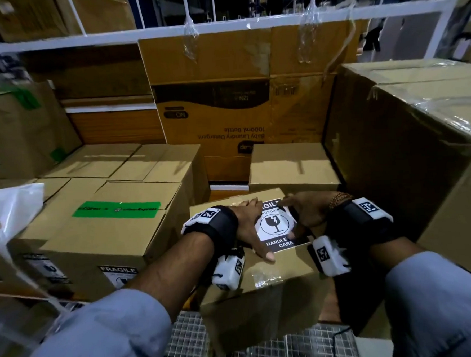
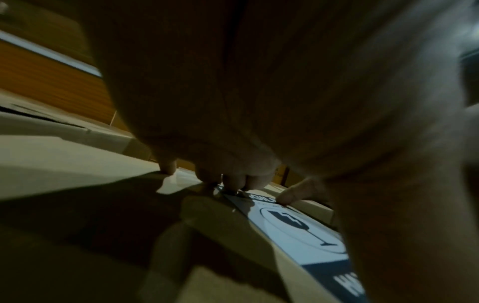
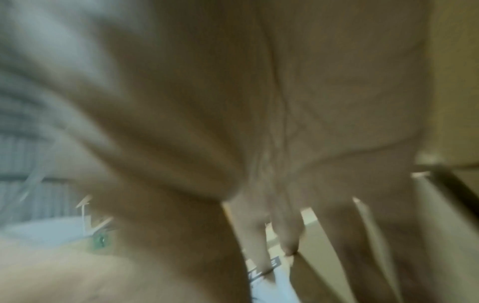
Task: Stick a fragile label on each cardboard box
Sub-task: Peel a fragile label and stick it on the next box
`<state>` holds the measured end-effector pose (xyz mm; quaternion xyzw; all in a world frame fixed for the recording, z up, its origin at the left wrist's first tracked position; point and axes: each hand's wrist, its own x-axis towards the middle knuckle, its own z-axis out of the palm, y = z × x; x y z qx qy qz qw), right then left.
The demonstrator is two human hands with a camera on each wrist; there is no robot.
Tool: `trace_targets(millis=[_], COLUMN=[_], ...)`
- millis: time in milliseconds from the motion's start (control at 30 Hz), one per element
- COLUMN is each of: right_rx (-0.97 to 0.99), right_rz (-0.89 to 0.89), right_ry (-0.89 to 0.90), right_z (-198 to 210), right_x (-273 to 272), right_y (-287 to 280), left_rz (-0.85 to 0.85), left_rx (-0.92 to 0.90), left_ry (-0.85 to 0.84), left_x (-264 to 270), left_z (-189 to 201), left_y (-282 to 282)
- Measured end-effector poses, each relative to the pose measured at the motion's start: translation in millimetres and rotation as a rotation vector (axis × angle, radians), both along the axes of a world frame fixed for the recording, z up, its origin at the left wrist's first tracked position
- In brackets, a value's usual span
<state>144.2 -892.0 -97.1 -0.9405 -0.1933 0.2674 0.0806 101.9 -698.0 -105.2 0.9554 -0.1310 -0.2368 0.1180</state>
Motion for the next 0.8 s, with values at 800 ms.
trace_targets(millis=[800], right_rx=[0.080], right_rz=[-0.067], right_ry=[-0.022], right_z=[-18], right_x=[21], right_y=[-3], left_rz=[-0.010], left_rx=[0.118], left_ry=[0.003], left_x=[11], left_z=[-6], left_y=[0])
